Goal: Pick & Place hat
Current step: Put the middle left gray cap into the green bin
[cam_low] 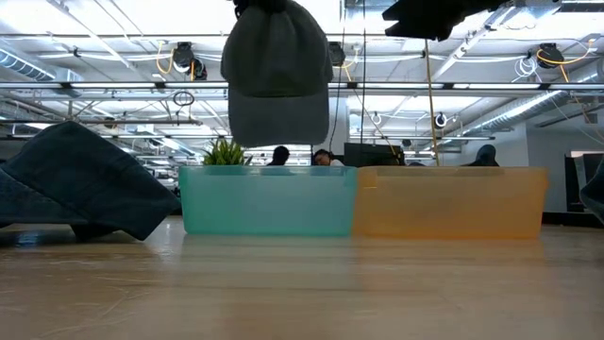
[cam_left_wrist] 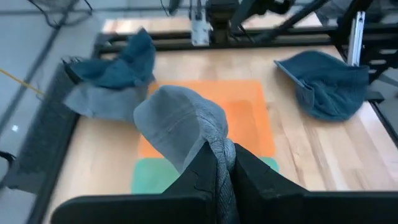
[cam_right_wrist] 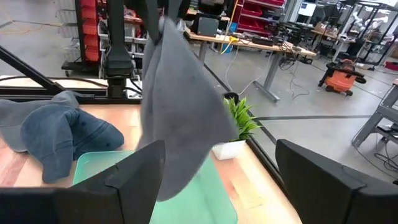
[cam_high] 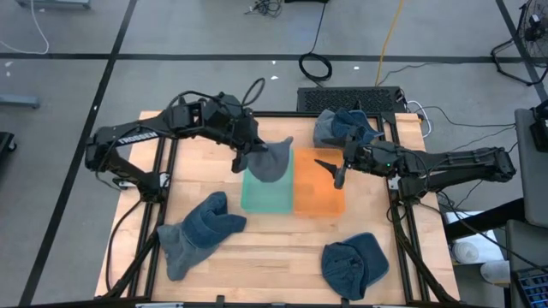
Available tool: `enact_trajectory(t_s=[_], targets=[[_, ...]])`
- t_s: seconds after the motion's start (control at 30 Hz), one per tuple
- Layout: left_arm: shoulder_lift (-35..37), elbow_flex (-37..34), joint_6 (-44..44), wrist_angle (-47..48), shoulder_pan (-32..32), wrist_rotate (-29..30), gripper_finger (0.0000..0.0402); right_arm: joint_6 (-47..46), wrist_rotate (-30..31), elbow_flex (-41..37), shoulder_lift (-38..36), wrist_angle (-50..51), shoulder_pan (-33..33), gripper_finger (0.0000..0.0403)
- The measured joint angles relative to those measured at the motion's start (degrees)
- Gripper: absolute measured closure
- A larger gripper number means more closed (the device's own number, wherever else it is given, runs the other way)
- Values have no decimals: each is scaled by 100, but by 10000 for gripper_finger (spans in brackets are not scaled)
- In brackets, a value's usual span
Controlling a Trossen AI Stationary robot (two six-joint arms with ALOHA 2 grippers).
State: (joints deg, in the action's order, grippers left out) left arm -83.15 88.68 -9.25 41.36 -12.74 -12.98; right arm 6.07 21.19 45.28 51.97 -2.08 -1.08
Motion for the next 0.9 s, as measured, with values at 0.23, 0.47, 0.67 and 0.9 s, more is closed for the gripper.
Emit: enact_trajectory(t_s=[0.23, 0.47, 0.67, 0.9], targets=[[-413, -4, 194, 454, 219, 85, 381, 225, 2, 0, 4, -16, 0, 110], [-718, -122, 160, 491, 255, 51, 381, 220, 2, 0, 4, 3, 0, 110], [-708, -746, 156, -80, 243, -34, 381, 255, 2, 0, 4, 45, 0, 110], [-691, -1306, 230, -646, 91, 20, 381, 384, 3, 0, 4, 22, 0, 110]])
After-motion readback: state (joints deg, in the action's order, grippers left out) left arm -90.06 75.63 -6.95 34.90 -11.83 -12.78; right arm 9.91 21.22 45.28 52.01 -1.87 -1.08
